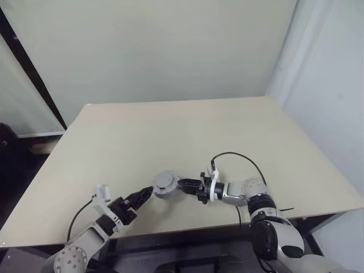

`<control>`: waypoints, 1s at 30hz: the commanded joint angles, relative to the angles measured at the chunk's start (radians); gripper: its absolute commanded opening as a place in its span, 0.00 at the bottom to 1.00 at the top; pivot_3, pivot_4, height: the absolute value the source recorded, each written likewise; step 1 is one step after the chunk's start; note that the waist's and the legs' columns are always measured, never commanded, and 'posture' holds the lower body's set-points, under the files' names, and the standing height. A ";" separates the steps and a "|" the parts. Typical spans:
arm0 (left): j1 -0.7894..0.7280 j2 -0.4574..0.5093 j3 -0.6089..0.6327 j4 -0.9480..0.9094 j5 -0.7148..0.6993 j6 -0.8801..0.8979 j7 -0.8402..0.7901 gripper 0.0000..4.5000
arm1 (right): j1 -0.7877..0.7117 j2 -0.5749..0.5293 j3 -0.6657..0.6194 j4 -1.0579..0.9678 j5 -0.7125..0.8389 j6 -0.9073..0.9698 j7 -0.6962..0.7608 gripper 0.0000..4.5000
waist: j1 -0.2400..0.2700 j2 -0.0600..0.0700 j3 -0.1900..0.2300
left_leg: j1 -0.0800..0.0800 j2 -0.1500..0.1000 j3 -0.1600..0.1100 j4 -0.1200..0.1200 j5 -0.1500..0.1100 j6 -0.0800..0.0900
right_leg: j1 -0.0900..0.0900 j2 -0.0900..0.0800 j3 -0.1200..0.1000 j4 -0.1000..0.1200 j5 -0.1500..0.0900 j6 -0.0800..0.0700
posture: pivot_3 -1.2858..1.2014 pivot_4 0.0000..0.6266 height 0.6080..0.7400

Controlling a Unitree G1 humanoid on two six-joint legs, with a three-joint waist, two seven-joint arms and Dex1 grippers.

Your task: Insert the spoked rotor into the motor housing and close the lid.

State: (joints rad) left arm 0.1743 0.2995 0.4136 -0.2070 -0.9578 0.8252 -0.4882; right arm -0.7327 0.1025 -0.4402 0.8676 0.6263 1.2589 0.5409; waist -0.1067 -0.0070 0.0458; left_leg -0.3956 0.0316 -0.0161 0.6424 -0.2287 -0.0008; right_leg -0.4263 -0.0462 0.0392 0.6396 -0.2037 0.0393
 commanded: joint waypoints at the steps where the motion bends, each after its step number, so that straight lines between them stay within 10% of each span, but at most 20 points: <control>1: -0.029 -0.024 0.014 0.013 -0.059 0.022 0.029 0.98 | -0.037 0.018 -0.018 -0.067 0.072 0.019 0.031 0.27 | 0.000 0.000 0.000 | 0.000 0.000 0.000 0.000 0.000 0.000 | 0.000 0.000 0.000 0.000 0.000 0.000 | 0.52 0.00 1.00; 25: -0.158 -0.204 0.045 0.174 -0.277 0.047 0.151 0.98 | -0.015 0.023 0.013 -0.136 0.091 0.063 0.018 0.27 | 0.000 -0.002 0.000 | -0.001 -0.001 -0.001 0.001 0.000 0.000 | 0.001 0.001 0.001 0.000 0.000 0.000 | 0.52 0.00 1.00; 30: -0.179 -0.221 0.063 0.206 -0.308 0.036 0.148 0.71 | -0.006 0.023 0.024 -0.151 0.089 0.074 0.023 0.27 | 0.000 -0.002 0.000 | -0.001 -0.001 -0.001 0.001 0.000 0.000 | 0.001 0.001 0.001 0.000 0.000 0.000 | 0.52 0.00 1.00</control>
State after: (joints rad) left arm 0.0267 0.0845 0.4607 0.0147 -1.2233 0.8750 -0.3345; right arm -0.7296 0.1204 -0.4175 0.7614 0.6692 1.3267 0.5396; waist -0.1067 -0.0091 0.0456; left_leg -0.3962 0.0309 -0.0168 0.6439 -0.2287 -0.0007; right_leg -0.4252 -0.0450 0.0403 0.6397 -0.2036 0.0394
